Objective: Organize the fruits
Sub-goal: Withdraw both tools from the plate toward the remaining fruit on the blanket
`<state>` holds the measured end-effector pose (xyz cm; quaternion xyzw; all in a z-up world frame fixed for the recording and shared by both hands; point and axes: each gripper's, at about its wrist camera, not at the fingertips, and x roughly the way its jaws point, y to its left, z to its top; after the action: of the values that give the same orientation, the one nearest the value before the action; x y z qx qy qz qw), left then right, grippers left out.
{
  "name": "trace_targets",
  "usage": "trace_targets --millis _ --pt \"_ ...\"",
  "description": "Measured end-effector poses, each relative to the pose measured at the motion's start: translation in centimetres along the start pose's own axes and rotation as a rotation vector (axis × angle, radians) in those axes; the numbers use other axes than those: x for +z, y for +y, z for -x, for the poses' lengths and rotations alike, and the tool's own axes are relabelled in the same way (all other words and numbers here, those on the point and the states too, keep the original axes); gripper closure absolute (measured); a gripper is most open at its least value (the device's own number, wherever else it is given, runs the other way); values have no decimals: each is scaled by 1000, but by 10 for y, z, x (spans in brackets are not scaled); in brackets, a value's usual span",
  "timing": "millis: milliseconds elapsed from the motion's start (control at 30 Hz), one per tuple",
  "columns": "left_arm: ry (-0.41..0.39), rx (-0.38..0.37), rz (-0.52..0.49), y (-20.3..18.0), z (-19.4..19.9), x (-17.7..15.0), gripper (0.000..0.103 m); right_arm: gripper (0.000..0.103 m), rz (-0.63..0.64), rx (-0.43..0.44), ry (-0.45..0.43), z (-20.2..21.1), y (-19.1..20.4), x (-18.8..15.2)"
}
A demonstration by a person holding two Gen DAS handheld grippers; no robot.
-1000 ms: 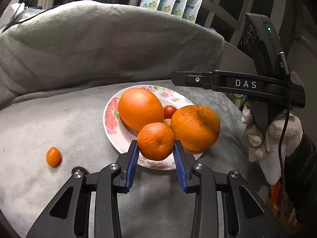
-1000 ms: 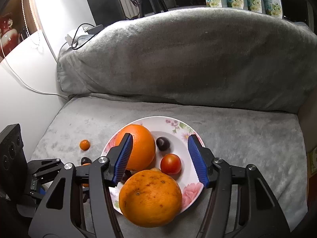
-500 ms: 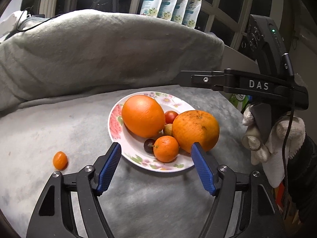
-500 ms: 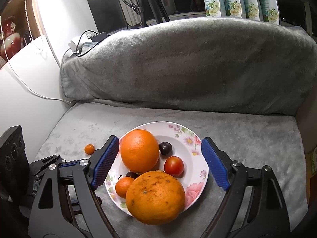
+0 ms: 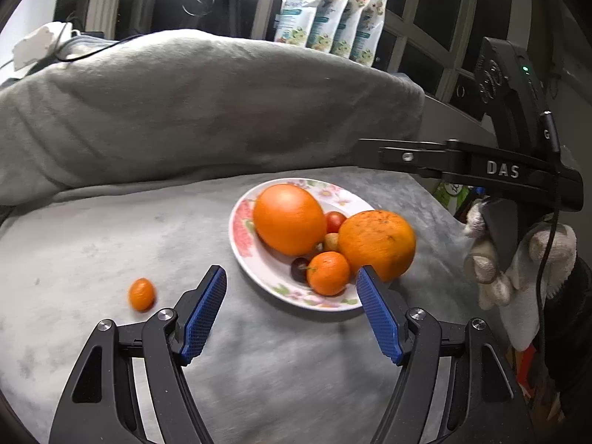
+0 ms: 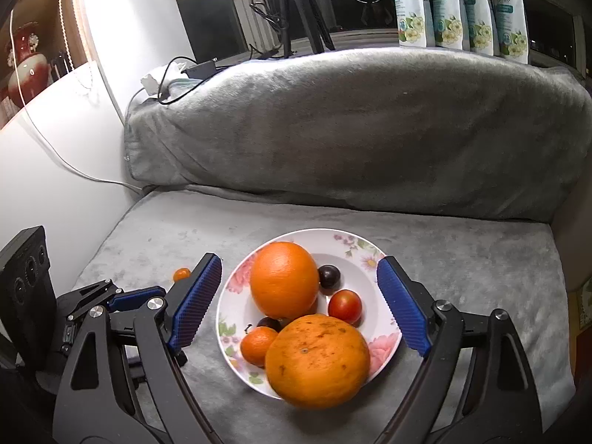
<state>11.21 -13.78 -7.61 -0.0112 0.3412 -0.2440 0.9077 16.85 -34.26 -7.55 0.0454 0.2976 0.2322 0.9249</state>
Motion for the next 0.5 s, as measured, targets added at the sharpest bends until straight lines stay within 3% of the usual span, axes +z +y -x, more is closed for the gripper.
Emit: trace_targets --millis 500 --pt "0 106 70 62 32 -26 30 14 113 78 -34 11 53 -16"
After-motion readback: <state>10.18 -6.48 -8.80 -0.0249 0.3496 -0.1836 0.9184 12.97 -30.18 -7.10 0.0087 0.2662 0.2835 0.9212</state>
